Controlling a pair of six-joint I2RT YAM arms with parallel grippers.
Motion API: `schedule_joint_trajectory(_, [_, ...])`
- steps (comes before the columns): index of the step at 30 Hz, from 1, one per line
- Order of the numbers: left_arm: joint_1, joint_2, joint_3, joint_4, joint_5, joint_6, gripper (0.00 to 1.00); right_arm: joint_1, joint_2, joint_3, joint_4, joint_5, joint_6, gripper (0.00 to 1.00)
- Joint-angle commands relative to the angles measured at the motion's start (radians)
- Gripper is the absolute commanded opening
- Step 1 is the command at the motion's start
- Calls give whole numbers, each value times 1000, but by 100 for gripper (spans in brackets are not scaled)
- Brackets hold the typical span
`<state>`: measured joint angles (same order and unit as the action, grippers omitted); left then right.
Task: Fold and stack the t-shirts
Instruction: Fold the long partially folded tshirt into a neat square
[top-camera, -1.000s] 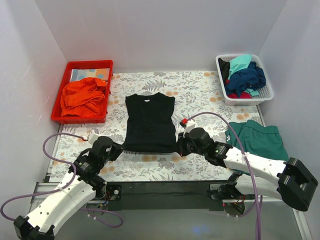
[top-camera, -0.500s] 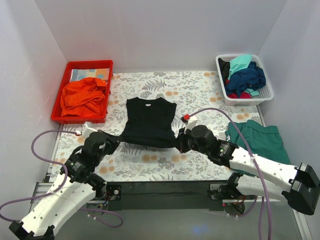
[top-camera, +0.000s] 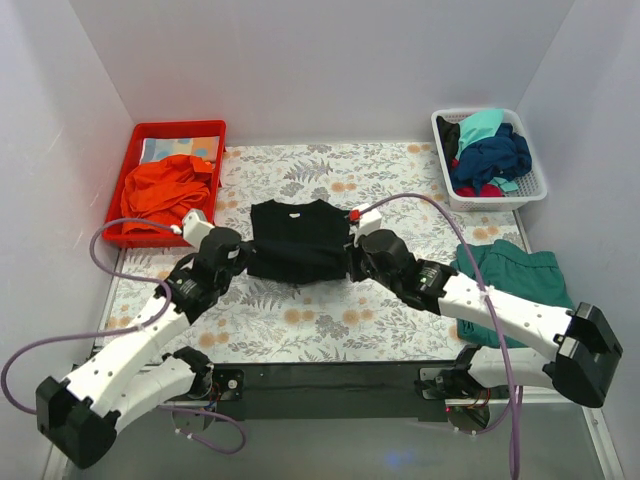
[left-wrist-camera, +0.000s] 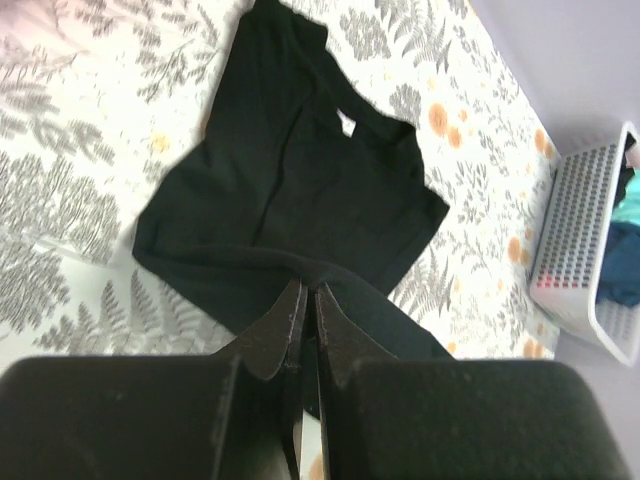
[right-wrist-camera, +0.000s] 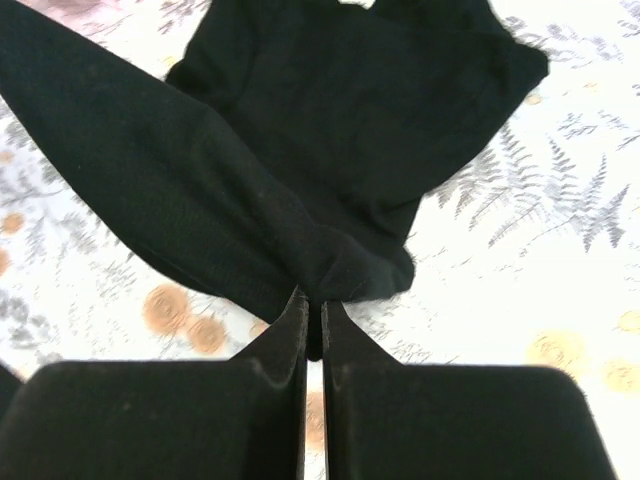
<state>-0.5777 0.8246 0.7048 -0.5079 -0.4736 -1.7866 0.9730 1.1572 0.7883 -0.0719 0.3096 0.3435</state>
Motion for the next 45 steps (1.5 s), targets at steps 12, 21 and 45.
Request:
schedule_joint_trajectory(12, [16, 347, 183, 311, -250, 147, 0, -267, 248, 164, 222, -122, -72, 1])
schedule_joint_trajectory(21, [99, 711, 294, 450, -250, 174, 0, -387, 590, 382, 293, -280, -80, 1])
schedule_joint_trajectory(45, [153, 829, 461, 457, 25, 351, 47, -436, 681, 537, 199, -360, -109, 53])
